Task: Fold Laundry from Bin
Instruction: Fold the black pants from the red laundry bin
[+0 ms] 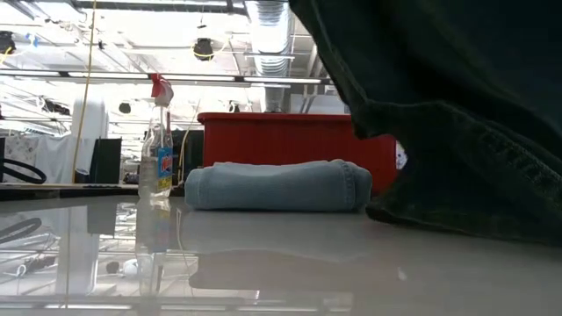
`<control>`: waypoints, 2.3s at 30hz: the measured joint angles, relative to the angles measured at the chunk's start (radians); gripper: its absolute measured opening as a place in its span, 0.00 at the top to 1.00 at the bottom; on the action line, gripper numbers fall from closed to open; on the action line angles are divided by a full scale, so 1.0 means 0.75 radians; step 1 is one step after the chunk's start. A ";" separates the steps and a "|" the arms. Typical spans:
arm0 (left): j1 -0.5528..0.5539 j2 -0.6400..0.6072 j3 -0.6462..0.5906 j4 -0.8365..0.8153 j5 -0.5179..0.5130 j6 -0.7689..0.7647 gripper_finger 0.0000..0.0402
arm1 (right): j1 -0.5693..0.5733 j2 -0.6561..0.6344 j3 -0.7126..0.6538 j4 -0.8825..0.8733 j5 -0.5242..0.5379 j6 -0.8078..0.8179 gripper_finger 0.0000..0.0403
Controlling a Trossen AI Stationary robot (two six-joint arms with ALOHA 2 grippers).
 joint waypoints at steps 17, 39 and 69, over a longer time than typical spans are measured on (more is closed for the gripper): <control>0.082 0.000 0.003 0.106 -0.027 -0.388 0.92 | -0.020 0.002 0.001 0.009 0.001 0.111 0.77; 0.403 0.003 0.585 -0.430 0.209 -0.466 1.00 | -0.564 -0.175 0.253 -0.305 -0.774 0.442 0.31; 0.402 0.001 0.593 -0.950 0.300 -0.513 0.99 | -0.480 0.514 0.513 -0.650 -0.686 0.087 0.20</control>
